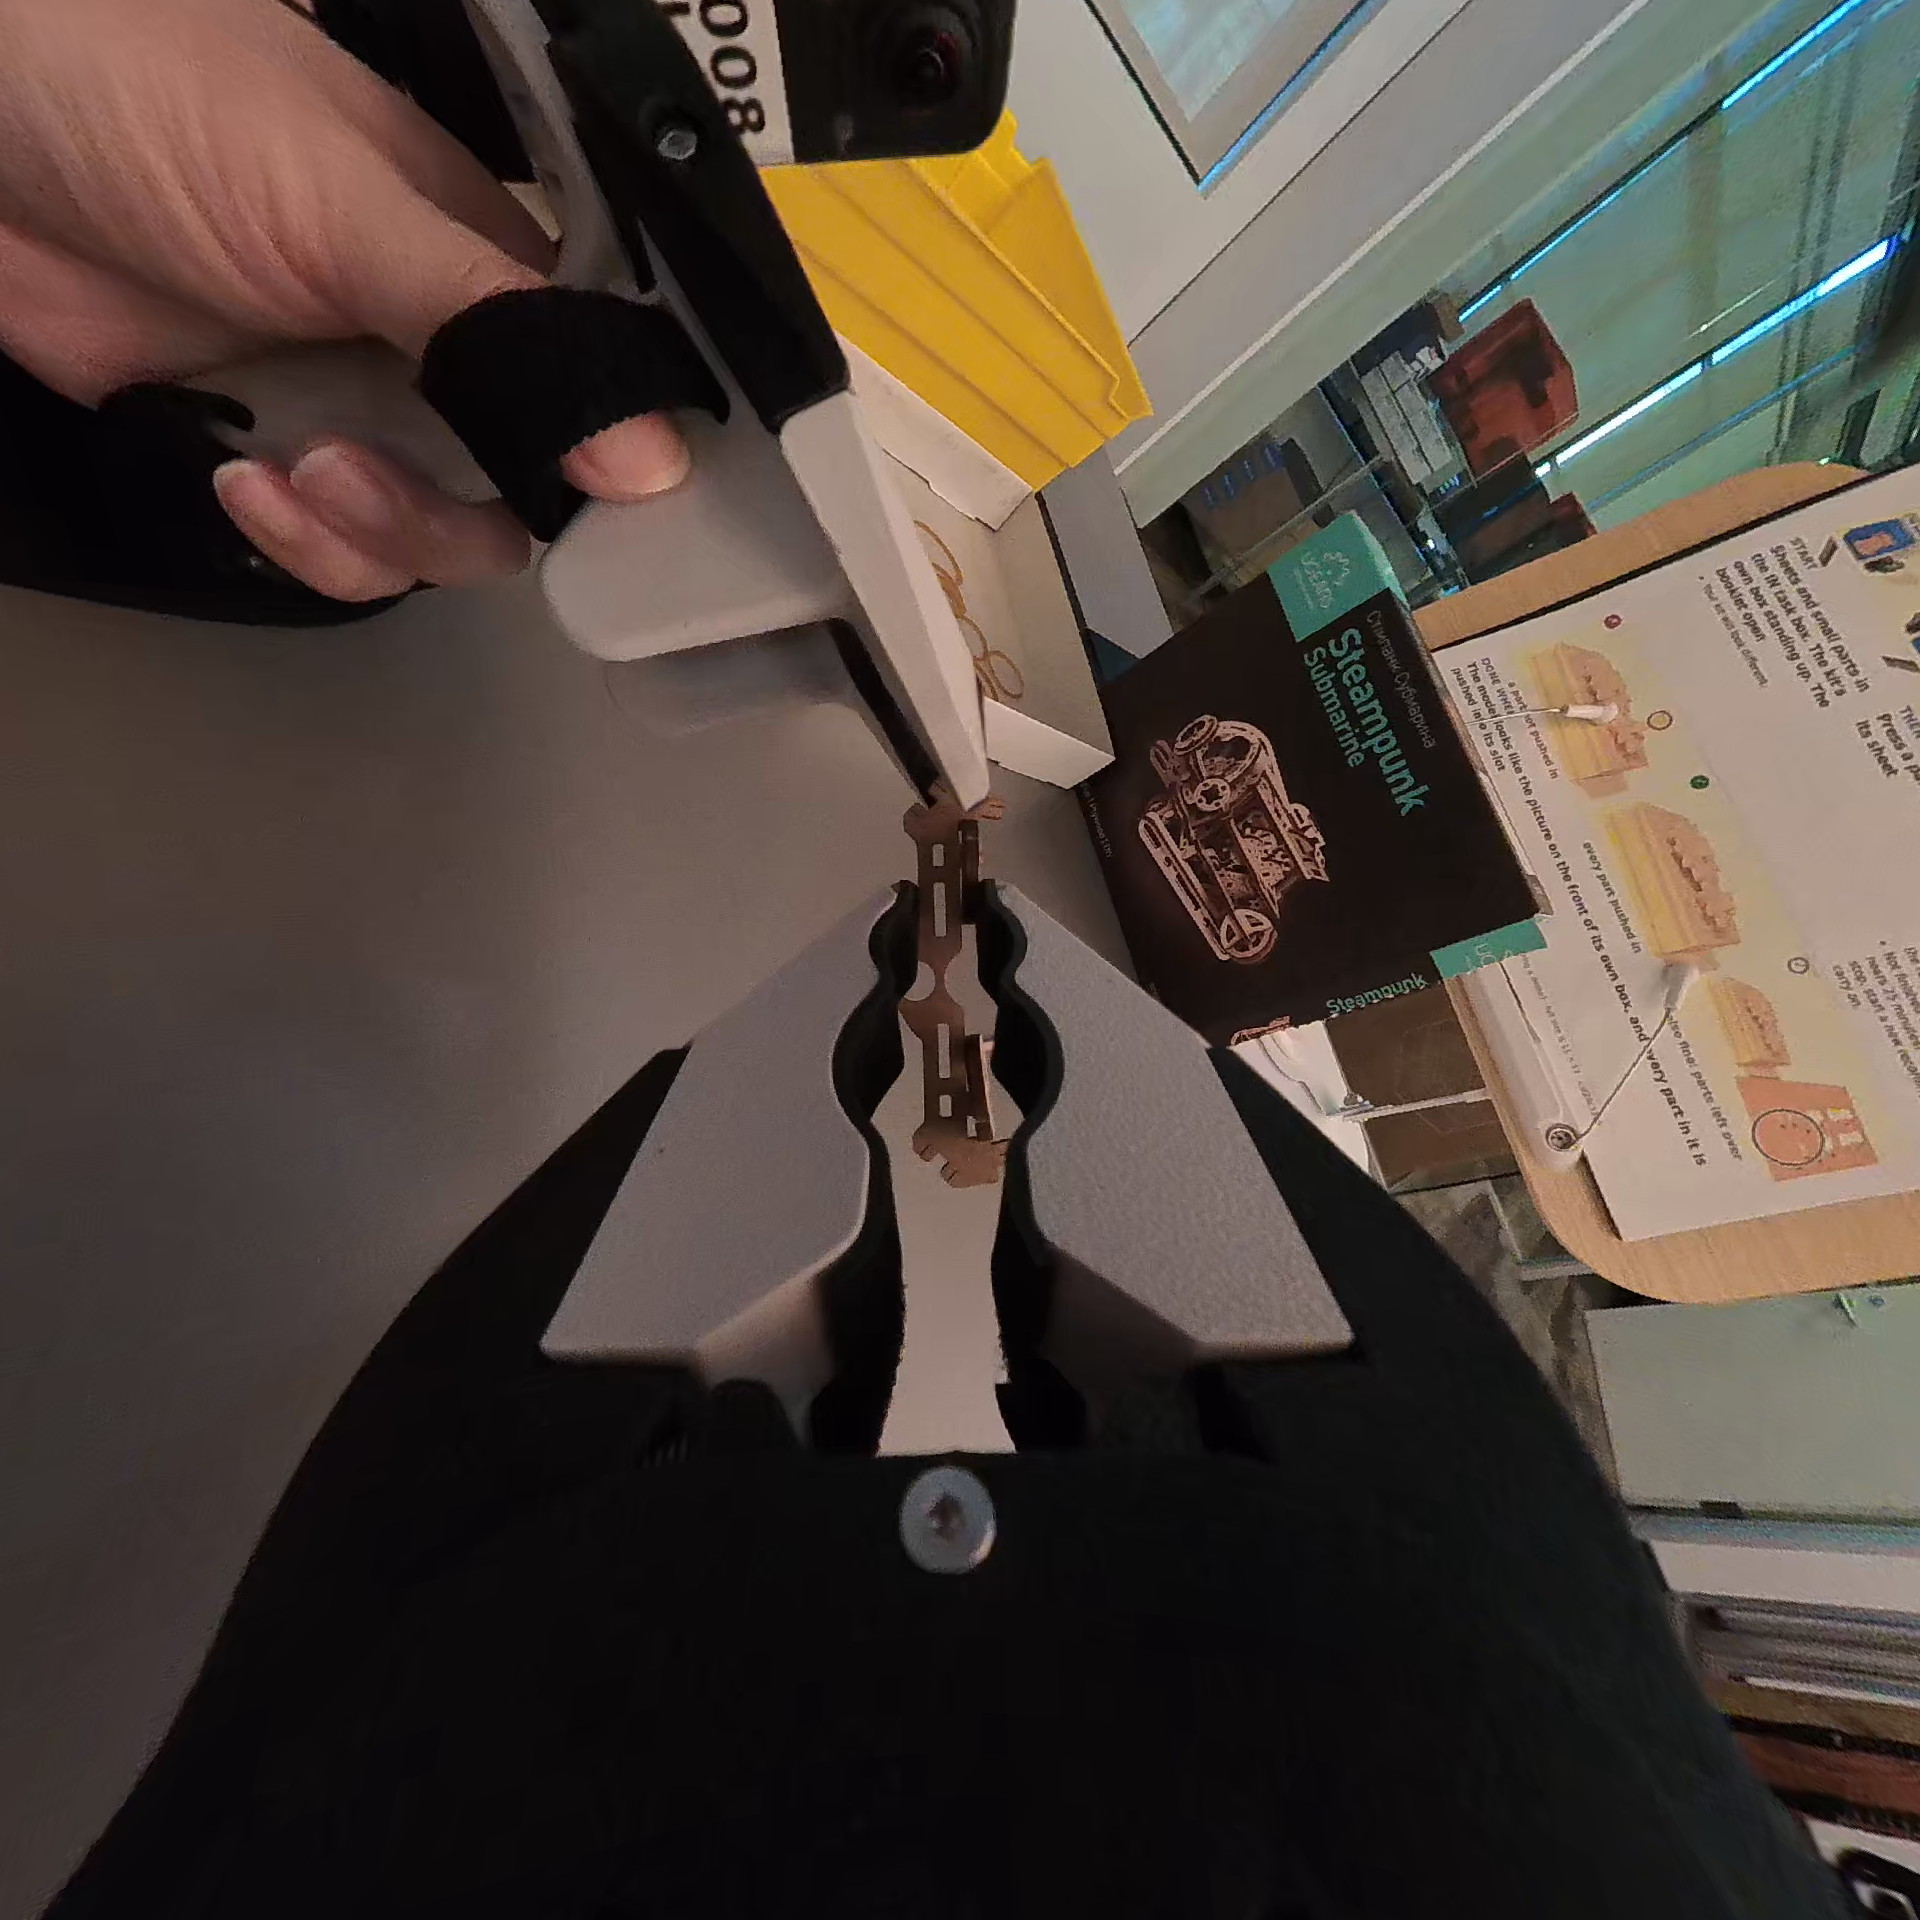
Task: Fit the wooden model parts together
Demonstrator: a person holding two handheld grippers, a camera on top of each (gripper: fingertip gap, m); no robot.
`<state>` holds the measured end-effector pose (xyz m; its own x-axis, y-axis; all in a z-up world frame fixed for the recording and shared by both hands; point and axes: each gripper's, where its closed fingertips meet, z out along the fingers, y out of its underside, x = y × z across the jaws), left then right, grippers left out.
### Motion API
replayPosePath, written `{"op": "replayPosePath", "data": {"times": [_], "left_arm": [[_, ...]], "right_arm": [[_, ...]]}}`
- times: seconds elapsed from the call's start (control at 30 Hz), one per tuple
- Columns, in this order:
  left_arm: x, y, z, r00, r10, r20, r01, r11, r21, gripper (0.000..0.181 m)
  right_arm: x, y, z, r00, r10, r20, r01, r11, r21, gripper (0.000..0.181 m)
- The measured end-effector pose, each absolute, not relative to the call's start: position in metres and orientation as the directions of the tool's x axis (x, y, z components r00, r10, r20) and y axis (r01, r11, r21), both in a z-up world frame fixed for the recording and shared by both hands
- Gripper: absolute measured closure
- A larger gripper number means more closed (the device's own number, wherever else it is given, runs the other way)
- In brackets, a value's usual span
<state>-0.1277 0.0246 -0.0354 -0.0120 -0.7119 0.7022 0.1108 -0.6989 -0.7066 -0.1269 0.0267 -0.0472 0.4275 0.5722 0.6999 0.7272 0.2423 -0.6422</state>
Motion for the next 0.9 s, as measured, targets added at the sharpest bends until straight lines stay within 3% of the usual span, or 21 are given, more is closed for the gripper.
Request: {"op": "replayPosePath", "data": {"times": [0.17, 0.27, 0.4, 0.53, 0.77, 0.9], "left_arm": [[-0.131, 0.029, -0.037, -0.005, -0.695, 0.719, 0.107, -0.715, -0.691, 0.181], [-0.137, 0.041, -0.04, 0.027, -0.653, 0.756, 0.162, -0.744, -0.648, 0.181], [-0.144, 0.053, -0.049, 0.047, -0.581, 0.812, 0.187, -0.794, -0.579, 0.181], [-0.141, 0.051, -0.054, 0.074, -0.59, 0.804, 0.156, -0.789, -0.594, 0.181], [-0.137, 0.046, -0.056, 0.114, -0.632, 0.766, 0.118, -0.757, -0.642, 0.181], [-0.136, 0.045, -0.057, 0.124, -0.638, 0.76, 0.104, -0.753, -0.65, 0.181]], "right_arm": [[-0.13, 0.029, -0.046, 0.441, 0.614, 0.654, 0.683, 0.243, -0.689, 0.17], [-0.116, 0.037, -0.047, 0.426, 0.589, 0.687, 0.738, 0.212, -0.64, 0.139], [-0.109, 0.036, -0.06, 0.379, 0.601, 0.704, 0.787, 0.19, -0.587, 0.156], [-0.11, 0.043, -0.067, 0.313, 0.562, 0.765, 0.846, 0.202, -0.494, 0.159], [-0.11, 0.044, -0.076, 0.359, 0.634, 0.685, 0.818, 0.139, -0.558, 0.168], [-0.109, 0.043, -0.081, 0.327, 0.642, 0.694, 0.837, 0.143, -0.528, 0.17]]}}
